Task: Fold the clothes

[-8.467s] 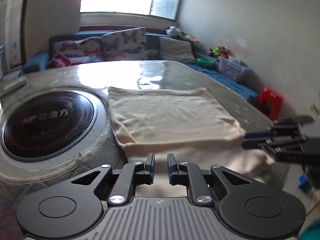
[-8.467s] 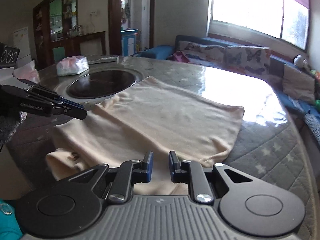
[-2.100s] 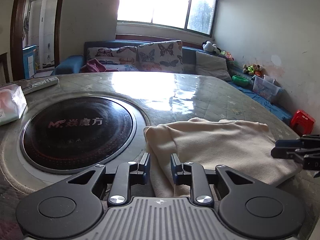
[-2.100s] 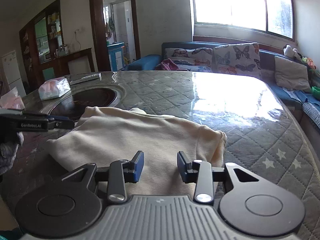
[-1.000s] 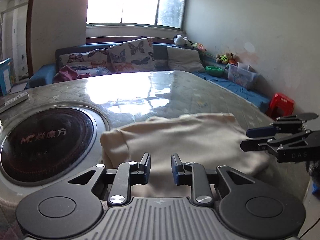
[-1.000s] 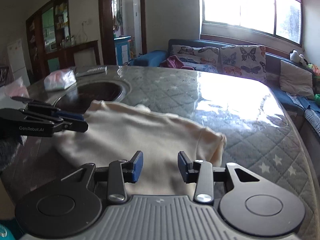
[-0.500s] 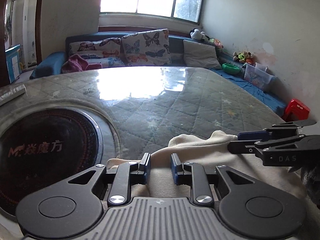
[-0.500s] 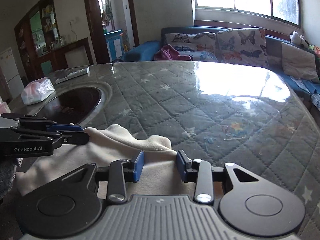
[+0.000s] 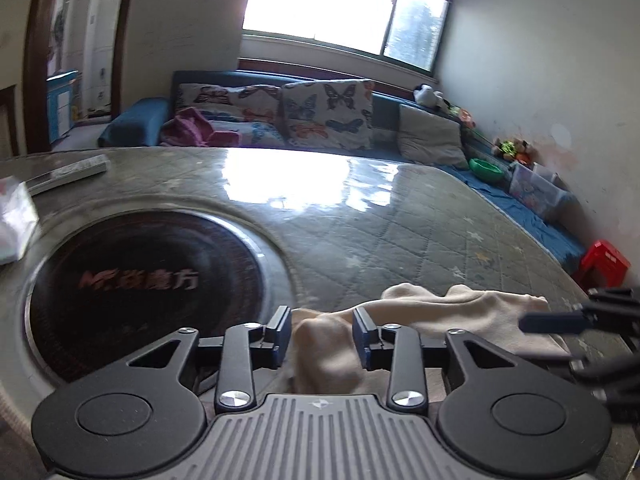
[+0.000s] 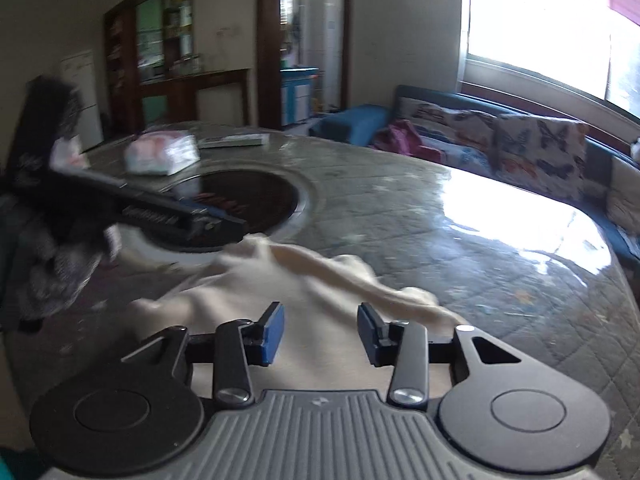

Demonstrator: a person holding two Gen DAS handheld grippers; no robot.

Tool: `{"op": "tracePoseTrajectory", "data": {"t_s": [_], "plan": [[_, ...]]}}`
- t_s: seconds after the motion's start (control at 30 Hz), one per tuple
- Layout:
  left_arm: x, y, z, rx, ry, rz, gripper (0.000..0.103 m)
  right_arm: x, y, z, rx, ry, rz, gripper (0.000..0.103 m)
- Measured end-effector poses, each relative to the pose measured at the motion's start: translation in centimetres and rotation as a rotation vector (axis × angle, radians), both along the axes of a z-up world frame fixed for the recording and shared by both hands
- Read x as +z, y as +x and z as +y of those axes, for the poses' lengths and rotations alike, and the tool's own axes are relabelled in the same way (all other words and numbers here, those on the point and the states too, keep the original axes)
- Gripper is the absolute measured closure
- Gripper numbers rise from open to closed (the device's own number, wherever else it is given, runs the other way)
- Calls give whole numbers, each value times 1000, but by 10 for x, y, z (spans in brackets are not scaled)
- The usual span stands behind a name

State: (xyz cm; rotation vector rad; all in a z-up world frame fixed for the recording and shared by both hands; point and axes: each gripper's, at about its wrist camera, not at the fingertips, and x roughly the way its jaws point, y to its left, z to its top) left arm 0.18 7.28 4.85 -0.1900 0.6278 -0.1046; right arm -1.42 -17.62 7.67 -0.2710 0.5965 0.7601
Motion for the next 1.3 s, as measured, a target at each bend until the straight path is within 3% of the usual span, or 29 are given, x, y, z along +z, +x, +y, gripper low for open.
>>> {"op": "tracePoseTrajectory", "data": {"t_s": [0.33, 0.6, 0.73, 0.8, 0.9, 1.0, 1.3], "plan": [[-3, -32, 33, 105, -86, 37, 52, -9, -55, 67, 250, -96, -46, 56], [-11, -44, 44, 135, -241, 75, 49, -32, -71, 109, 329, -220, -123, 56], [-14, -45, 47, 151, -343, 99, 45, -33, -70, 111, 290, -229, -140, 71], [-15, -44, 48, 157, -388, 107, 43, -29, -66, 109, 266, -204, -125, 86], [-16, -39, 51, 182, -470, 120, 37, -17, -55, 96, 227, -100, -49, 94], [-18, -35, 53, 204, -555, 133, 33, -4, -44, 82, 193, -11, 0, 95], [-25, -17, 37, 190, -665, 180, 34, 13, -29, 50, 153, 135, 56, 96]]}}
